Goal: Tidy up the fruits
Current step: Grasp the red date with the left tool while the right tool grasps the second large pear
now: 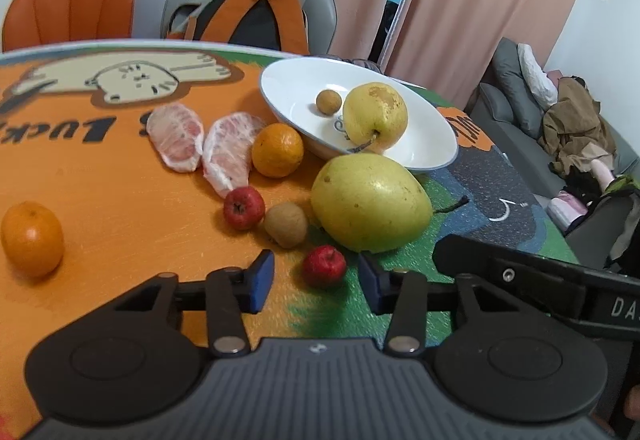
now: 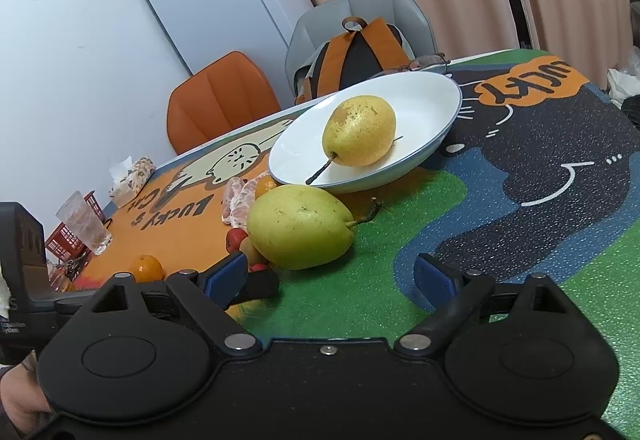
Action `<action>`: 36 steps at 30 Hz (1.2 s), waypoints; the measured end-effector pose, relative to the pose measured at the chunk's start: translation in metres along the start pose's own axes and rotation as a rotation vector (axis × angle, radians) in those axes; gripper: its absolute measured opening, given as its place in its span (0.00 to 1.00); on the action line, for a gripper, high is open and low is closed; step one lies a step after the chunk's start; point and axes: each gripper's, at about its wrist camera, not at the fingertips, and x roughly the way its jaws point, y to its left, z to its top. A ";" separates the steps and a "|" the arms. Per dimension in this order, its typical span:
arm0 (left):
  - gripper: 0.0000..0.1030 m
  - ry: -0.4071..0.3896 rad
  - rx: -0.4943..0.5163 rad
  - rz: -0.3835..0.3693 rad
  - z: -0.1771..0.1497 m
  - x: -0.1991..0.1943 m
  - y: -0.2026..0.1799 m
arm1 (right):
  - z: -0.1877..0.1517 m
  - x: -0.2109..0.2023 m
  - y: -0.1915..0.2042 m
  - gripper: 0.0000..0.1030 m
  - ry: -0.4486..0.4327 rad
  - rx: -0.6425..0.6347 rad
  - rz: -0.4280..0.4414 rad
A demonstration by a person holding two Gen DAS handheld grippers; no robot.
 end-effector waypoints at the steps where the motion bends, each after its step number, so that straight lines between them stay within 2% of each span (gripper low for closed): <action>1: 0.31 -0.003 0.013 0.015 0.000 0.001 -0.002 | 0.000 0.002 0.000 0.89 0.002 0.003 -0.001; 2: 0.22 -0.002 0.018 0.024 0.000 0.002 -0.002 | 0.001 0.003 0.000 0.89 0.003 0.003 -0.003; 10: 0.22 -0.026 -0.009 0.014 0.003 -0.008 0.012 | 0.004 0.022 0.004 0.89 0.019 0.002 -0.014; 25: 0.22 -0.050 -0.072 0.046 0.008 -0.020 0.046 | 0.012 0.050 0.017 0.90 0.037 0.020 0.004; 36: 0.22 -0.063 -0.103 0.056 0.007 -0.025 0.065 | 0.015 0.066 0.030 0.97 0.039 0.016 0.010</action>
